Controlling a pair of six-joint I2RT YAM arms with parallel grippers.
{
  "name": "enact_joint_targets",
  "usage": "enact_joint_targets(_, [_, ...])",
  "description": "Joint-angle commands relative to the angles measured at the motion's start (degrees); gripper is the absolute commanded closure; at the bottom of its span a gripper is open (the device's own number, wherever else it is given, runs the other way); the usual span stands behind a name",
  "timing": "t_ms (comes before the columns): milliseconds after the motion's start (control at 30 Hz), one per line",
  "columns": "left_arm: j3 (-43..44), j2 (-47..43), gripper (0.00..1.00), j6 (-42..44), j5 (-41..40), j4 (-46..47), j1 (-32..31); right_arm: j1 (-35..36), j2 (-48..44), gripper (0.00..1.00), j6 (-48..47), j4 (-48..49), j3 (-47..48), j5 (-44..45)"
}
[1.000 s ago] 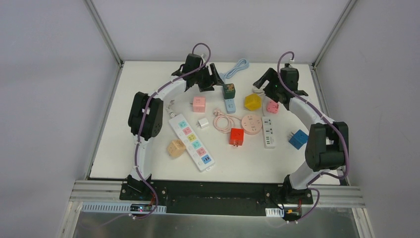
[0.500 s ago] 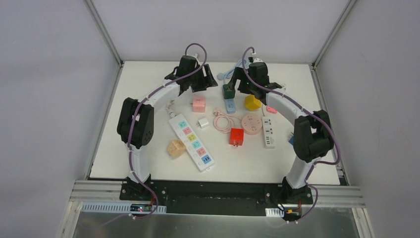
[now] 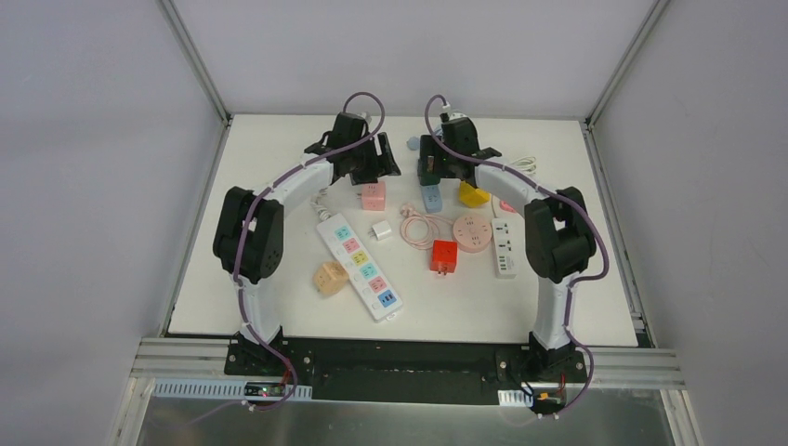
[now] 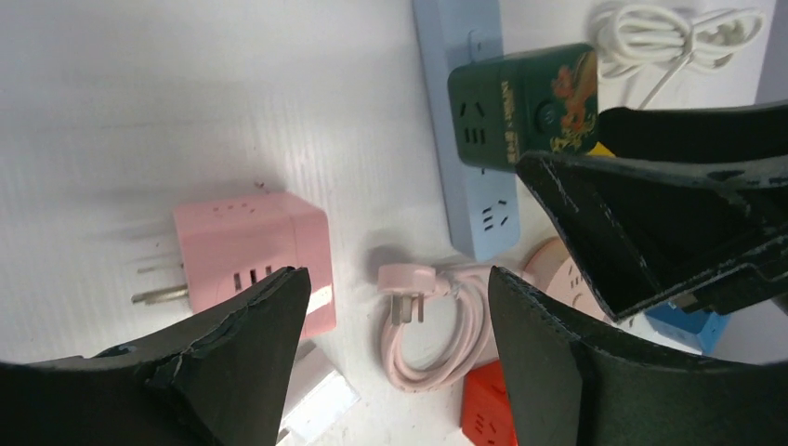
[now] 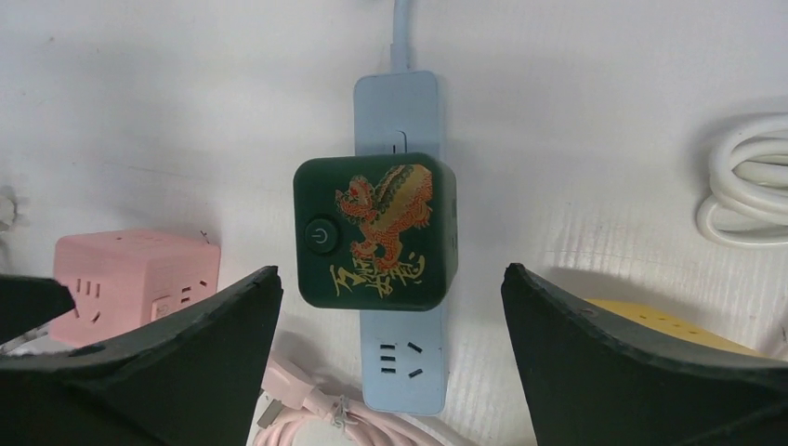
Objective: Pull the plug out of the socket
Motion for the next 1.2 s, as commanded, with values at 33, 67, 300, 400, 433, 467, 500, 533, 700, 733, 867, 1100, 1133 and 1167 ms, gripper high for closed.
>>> enact_joint_targets(33, [-0.7, -6.1, 0.26, 3.5, -1.6, -5.5, 0.5, 1.5, 2.9, 0.13, -0.7, 1.2, 3.9, 1.7])
enact_joint_targets(67, [-0.6, -6.3, 0.26, 3.9, -1.6, -6.1, 0.5, 1.7, 3.5, 0.16, -0.3, 1.1, 4.5, 2.0])
enact_joint_targets(300, [-1.1, -8.1, 0.26, 4.2, 0.8, -8.9, 0.5, 2.8, 6.6, 0.33, 2.9, -4.2, 10.4, 6.8])
enact_joint_targets(400, [-1.2, -8.8, 0.26, 4.7, 3.2, -10.8, 0.5, 2.8, 6.5, 0.48, 5.0, -5.3, 11.7, 6.9])
enact_joint_targets(433, [-1.7, -9.0, 0.26, 4.8, 3.8, -10.4, 0.4, 2.9, 6.5, 0.52, 5.7, -5.6, 12.0, 7.2])
enact_joint_targets(467, [-2.2, -9.0, 0.26, 4.5, 4.3, -10.1, 0.4, 3.0, 6.5, 0.55, 6.3, -5.8, 12.3, 7.2])
enact_joint_targets(500, [-2.5, -9.0, 0.26, 3.9, 4.9, -9.5, 0.4, 3.1, 6.5, 0.58, 6.7, -5.9, 12.7, 7.4])
enact_joint_targets(533, [-2.5, -8.5, 0.26, 3.5, 6.3, -9.1, 0.4, 3.2, 6.5, 0.60, 7.8, -6.4, 13.1, 7.6])
enact_joint_targets(700, [-0.1, -4.3, 0.26, 0.1, 11.5, -8.4, 0.3, 3.4, 5.6, 0.61, 13.1, -7.1, 14.3, 6.8])
enact_joint_targets(733, [0.2, -3.3, 0.26, -0.6, 12.3, -7.9, 0.2, 3.4, 5.9, 0.61, 14.2, -7.9, 15.2, 6.8])
enact_joint_targets(867, [1.9, 0.8, 0.30, -2.6, 15.3, -5.3, -0.3, 3.6, 8.1, 0.60, 17.1, -11.4, 17.9, 9.3])
enact_joint_targets(1100, [2.3, 6.7, 0.46, -11.4, 14.8, 4.9, -1.4, 3.7, 8.2, 0.59, 20.8, -11.2, 15.4, 11.3])
enact_joint_targets(1133, [2.9, 7.3, 0.46, -11.7, 14.4, 5.2, -1.5, 3.7, 8.4, 0.59, 21.6, -11.1, 15.5, 10.5])
enact_joint_targets(1167, [4.2, 8.0, 0.47, -11.7, 14.1, 5.0, -1.5, 3.7, 8.8, 0.60, 22.2, -10.9, 15.8, 10.1])
